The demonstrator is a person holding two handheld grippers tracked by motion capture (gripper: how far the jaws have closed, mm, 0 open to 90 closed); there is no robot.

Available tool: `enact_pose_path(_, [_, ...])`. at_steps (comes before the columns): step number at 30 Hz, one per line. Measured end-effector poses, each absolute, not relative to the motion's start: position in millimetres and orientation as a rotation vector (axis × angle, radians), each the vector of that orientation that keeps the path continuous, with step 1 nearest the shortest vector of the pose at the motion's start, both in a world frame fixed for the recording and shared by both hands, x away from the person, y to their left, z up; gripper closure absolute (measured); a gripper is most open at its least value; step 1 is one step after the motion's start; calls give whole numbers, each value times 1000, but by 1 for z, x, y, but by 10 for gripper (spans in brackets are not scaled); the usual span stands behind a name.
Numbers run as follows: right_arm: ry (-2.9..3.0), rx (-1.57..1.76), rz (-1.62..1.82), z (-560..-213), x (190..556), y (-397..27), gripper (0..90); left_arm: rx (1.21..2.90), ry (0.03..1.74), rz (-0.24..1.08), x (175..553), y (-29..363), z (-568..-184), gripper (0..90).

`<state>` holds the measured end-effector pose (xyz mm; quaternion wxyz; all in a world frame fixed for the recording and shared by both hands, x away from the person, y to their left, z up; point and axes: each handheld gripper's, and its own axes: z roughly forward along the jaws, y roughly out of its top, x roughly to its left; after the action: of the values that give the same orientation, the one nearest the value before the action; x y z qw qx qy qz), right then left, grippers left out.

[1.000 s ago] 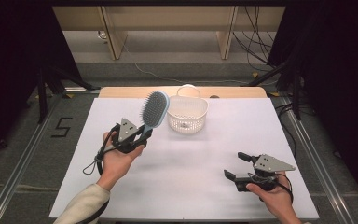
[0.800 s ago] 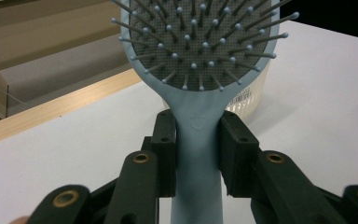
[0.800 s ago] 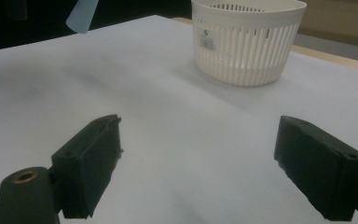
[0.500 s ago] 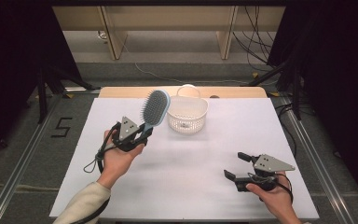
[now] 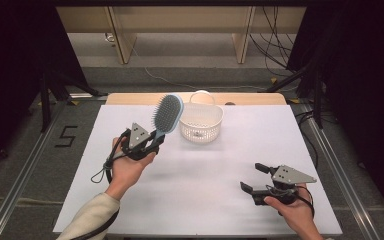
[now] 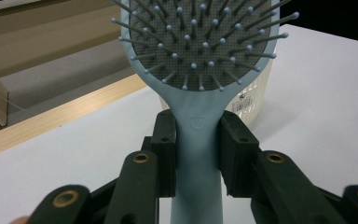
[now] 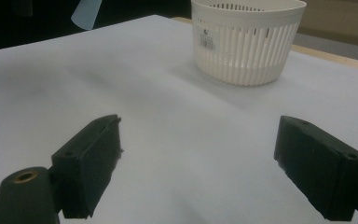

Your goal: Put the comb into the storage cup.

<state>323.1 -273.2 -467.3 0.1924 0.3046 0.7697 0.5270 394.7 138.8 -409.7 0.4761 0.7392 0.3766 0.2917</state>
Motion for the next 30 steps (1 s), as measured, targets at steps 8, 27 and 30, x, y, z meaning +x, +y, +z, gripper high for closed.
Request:
enact_pose_path(8, [2160, 855, 1480, -467, 323, -273, 154, 1799, 917, 715, 397, 138, -407, 698])
enact_pose_path(27, [2159, 858, 1479, -467, 323, -274, 154, 1795, 910, 715, 401, 136, -404, 698])
enact_pose_path(30, [2159, 857, 1480, -467, 323, -274, 154, 1794, 908, 715, 402, 135, -404, 698])
